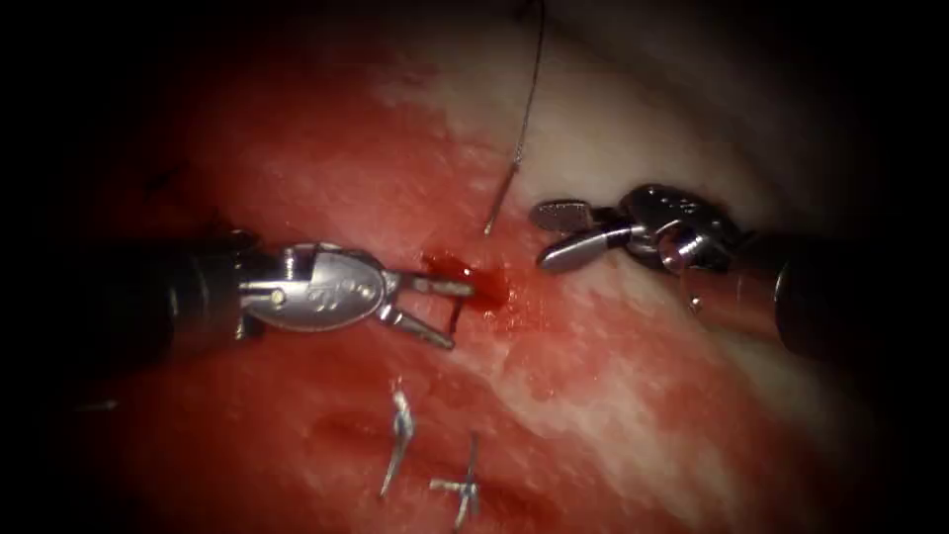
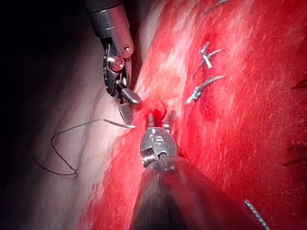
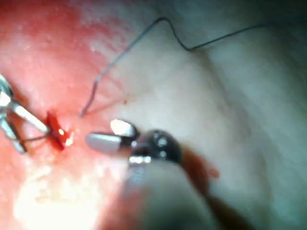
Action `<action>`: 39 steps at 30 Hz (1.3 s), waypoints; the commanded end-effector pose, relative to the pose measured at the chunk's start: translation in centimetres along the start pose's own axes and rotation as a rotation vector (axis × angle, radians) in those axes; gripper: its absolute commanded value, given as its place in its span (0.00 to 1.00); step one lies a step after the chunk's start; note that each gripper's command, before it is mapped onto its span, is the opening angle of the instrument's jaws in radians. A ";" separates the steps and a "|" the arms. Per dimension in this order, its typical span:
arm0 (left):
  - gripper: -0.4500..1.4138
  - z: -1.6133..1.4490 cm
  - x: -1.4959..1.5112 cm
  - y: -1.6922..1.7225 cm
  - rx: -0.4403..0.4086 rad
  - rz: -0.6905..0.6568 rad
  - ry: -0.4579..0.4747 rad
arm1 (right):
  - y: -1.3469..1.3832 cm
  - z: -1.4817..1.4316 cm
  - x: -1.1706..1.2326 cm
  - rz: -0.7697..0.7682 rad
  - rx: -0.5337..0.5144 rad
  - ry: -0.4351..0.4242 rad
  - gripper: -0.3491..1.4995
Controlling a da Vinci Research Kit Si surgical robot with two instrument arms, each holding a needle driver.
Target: Wound Closure
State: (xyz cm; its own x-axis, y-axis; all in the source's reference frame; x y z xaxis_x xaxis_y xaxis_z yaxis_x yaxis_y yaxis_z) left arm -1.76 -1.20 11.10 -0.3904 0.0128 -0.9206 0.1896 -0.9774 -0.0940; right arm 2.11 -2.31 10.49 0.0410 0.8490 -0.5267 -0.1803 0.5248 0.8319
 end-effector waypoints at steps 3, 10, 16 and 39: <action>0.33 0.11 -0.07 -0.04 0.001 0.003 0.000 | 0.03 0.08 -0.03 -0.001 0.003 0.000 0.85; 0.28 0.23 -0.14 -0.05 0.003 0.007 -0.002 | 0.03 0.08 -0.05 0.002 0.003 0.000 0.85; 0.12 0.24 -0.15 -0.10 0.005 -0.006 0.002 | 0.02 0.08 -0.06 0.002 0.004 0.000 0.85; 0.00 -0.01 0.45 0.03 -0.195 -0.620 0.287 | 0.02 0.10 -0.14 0.048 -0.008 0.002 0.85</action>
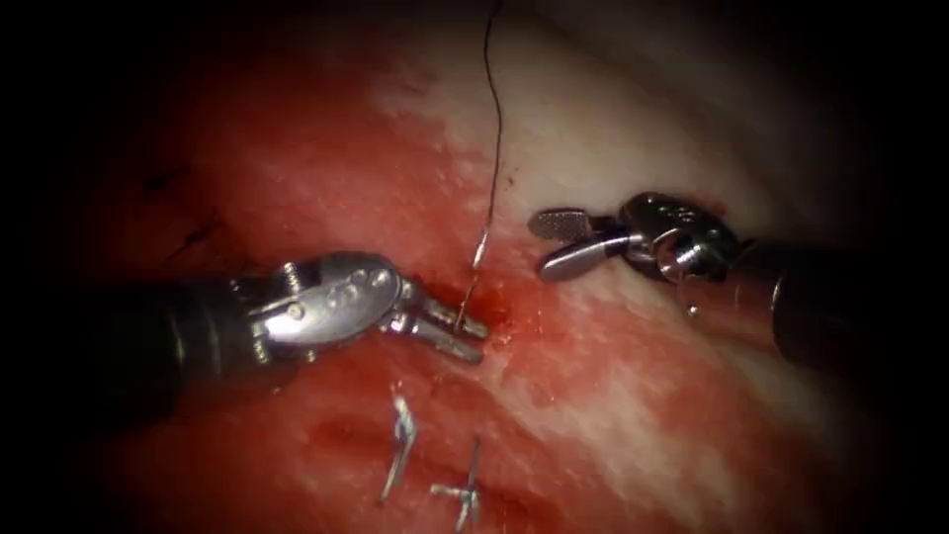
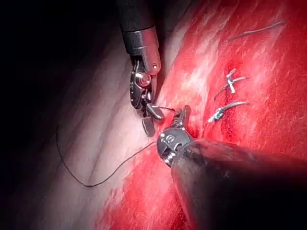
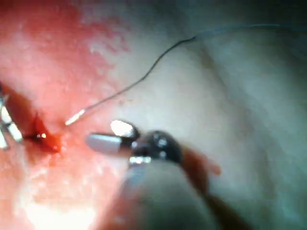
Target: Wound Closure
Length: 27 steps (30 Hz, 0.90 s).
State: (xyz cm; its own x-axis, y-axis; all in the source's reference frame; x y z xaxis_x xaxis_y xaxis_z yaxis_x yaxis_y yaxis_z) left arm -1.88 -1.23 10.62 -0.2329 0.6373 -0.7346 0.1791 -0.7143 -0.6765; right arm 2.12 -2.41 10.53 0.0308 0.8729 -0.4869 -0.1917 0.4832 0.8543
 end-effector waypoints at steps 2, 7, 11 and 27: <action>0.00 0.03 -0.01 -0.04 -0.021 -0.041 0.021 | 0.04 0.09 -0.04 0.005 0.002 0.001 0.85; 0.00 -0.01 0.00 0.02 -0.076 -0.217 0.019 | 0.03 0.09 -0.07 0.015 0.002 0.000 0.83; 0.00 -0.03 0.05 0.11 -0.120 -0.298 0.013 | 0.03 0.10 -0.09 0.036 0.003 0.000 0.82; 0.00 -0.15 0.47 0.27 -0.053 0.093 0.064 | -0.17 0.04 -0.11 0.058 0.009 -0.003 0.84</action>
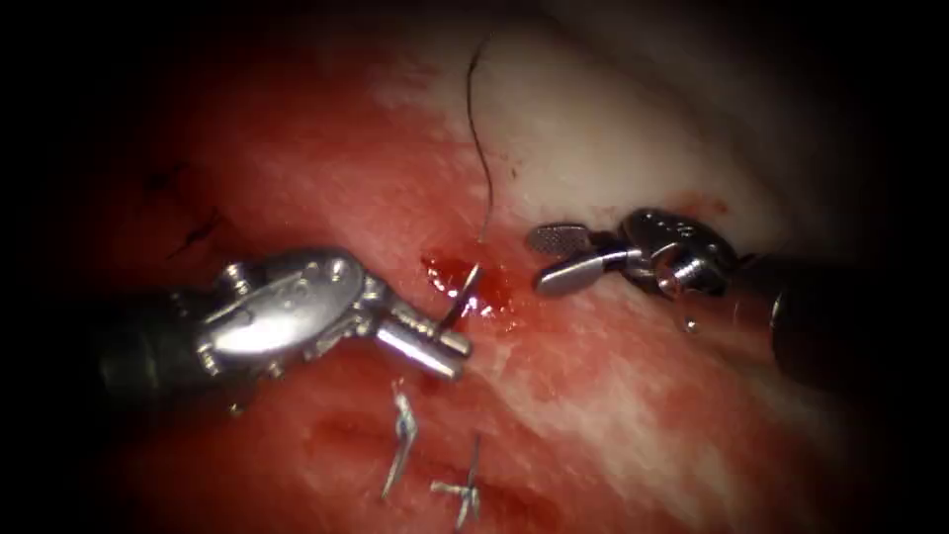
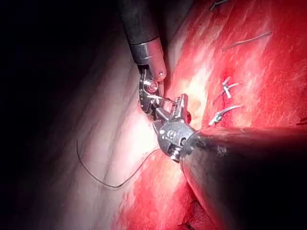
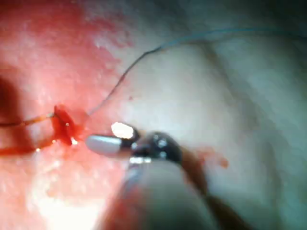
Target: Wound Closure
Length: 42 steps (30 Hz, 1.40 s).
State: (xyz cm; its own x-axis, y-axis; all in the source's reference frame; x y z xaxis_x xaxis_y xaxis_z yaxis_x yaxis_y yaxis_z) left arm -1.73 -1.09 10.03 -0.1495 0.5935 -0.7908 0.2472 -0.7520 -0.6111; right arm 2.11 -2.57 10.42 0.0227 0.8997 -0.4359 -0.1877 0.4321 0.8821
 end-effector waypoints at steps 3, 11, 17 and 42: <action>0.00 0.06 0.00 -0.07 0.039 0.016 0.010 | -0.06 0.05 -0.02 0.020 0.005 -0.005 0.83; 0.00 0.12 0.16 -0.16 0.147 0.235 0.071 | -0.23 0.00 -0.03 0.079 0.016 0.006 0.82; 0.00 0.10 0.40 -0.31 0.228 0.444 0.091 | -0.39 -0.11 -0.05 0.149 0.034 0.053 0.82; 0.00 0.12 -0.09 -0.37 0.385 0.783 -0.030 | -0.45 -0.37 0.37 0.463 -0.031 0.204 0.66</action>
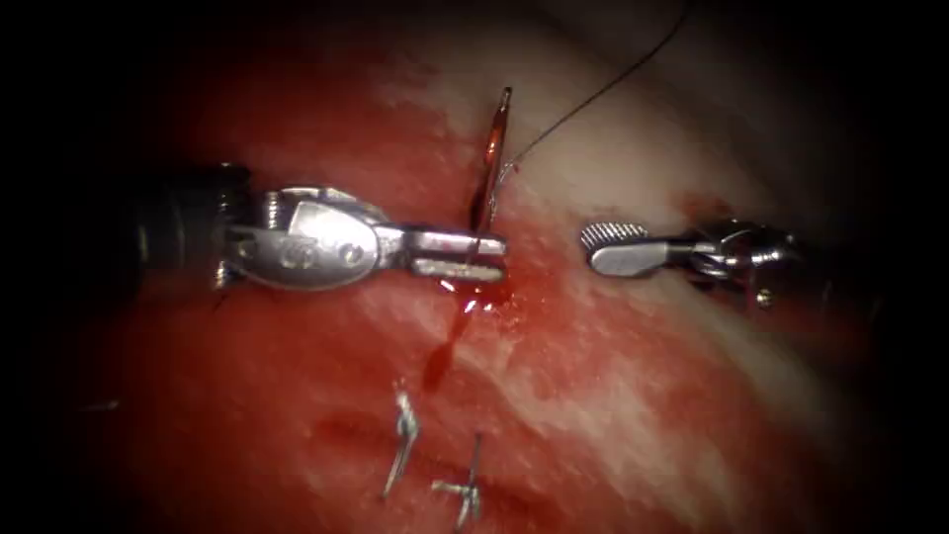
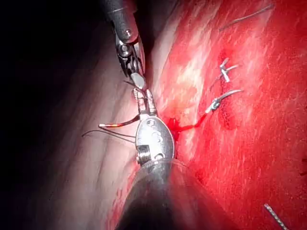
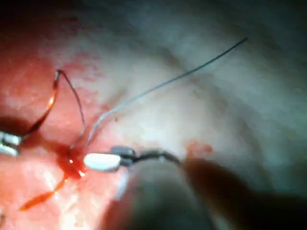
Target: Wound Closure
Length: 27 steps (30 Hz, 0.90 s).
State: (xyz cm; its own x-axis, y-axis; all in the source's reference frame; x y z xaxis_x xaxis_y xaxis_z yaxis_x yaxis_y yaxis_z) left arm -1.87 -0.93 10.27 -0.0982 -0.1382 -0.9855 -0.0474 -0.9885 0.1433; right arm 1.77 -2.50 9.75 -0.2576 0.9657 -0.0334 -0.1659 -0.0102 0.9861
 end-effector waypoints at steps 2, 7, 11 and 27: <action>0.00 0.14 -0.09 0.11 0.010 0.010 -0.012 | -0.01 0.10 0.03 0.015 -0.004 0.018 0.68; 0.00 0.30 -0.13 0.21 0.027 0.020 -0.033 | -0.10 0.21 -0.06 0.015 -0.007 0.029 0.75; 0.00 0.34 -0.15 0.26 0.041 0.029 -0.050 | -0.11 0.30 -0.11 0.012 -0.011 0.040 0.79; 0.00 0.39 -0.27 0.37 0.047 0.086 -0.087 | -0.26 0.58 -0.21 0.015 -0.033 0.074 0.81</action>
State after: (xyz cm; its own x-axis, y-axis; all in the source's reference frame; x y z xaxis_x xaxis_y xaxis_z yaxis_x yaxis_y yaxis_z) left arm -2.20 -1.25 10.58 -0.1902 -0.2152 -0.9579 -0.0816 -0.9688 0.2339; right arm 2.35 -2.57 9.53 -0.3310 0.9431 -0.0316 -0.1951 -0.0356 0.9801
